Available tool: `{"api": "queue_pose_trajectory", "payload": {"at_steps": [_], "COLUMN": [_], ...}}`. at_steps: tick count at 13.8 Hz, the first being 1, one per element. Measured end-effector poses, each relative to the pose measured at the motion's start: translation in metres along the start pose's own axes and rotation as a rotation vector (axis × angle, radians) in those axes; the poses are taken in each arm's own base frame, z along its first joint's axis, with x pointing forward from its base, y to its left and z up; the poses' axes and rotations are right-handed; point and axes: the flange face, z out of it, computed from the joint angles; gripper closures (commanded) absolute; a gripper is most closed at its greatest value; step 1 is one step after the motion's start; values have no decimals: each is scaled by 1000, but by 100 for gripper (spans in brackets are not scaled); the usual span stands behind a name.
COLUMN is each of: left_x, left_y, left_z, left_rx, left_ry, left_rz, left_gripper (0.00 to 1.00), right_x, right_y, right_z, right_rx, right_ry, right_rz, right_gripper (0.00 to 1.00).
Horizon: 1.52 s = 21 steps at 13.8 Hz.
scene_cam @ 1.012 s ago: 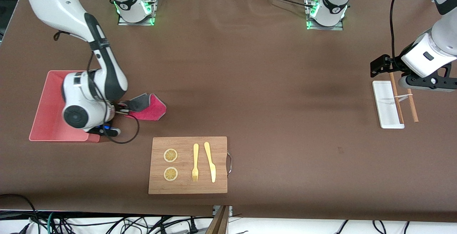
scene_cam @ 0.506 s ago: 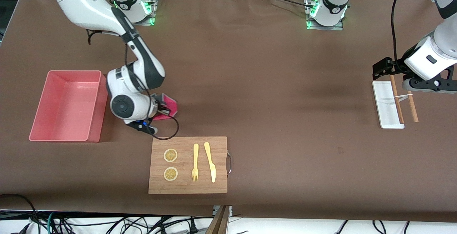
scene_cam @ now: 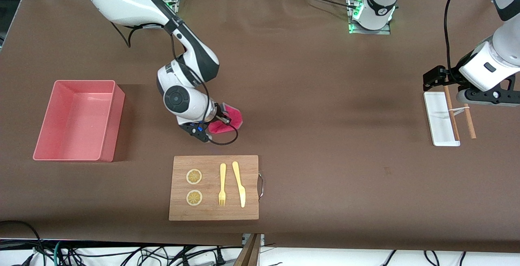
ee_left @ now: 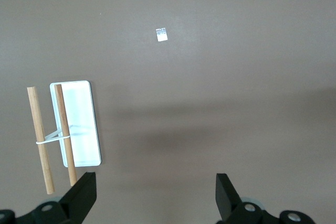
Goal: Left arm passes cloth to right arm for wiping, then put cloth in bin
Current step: 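Wipe the cloth across the table with the right gripper, then move the cloth over the pink bin and lower it with the right gripper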
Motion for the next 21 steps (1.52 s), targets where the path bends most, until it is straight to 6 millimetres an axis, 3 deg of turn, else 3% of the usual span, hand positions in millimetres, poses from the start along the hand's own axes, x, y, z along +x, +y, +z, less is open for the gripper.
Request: {"api": "queue_pose_trajectory", "payload": {"at_steps": [3,9,13,15,21], "left_x": [0,0,0,0,0], "left_y": [0,3,3,2,3], "left_z": [0,0,0,0,0], "left_rx": [0,0,0,0,0], "left_ry": [0,0,0,0,0], "left_rz": [0,3,-6,-7,-7], "left_gripper": [0,0,0,0,0], "right_x": [3,109,154,170,211], "right_y": [10,99,146,167,239], "right_z": [7,1,-10,-22,-83], "right_rx": [-64,-192,-231,-243,-249], "right_ry": [-34,-64,-86,-99,-136], "right_rz": [-55,-197,-295,-344,-474], "right_gripper": [100,100,100,100,100]}}
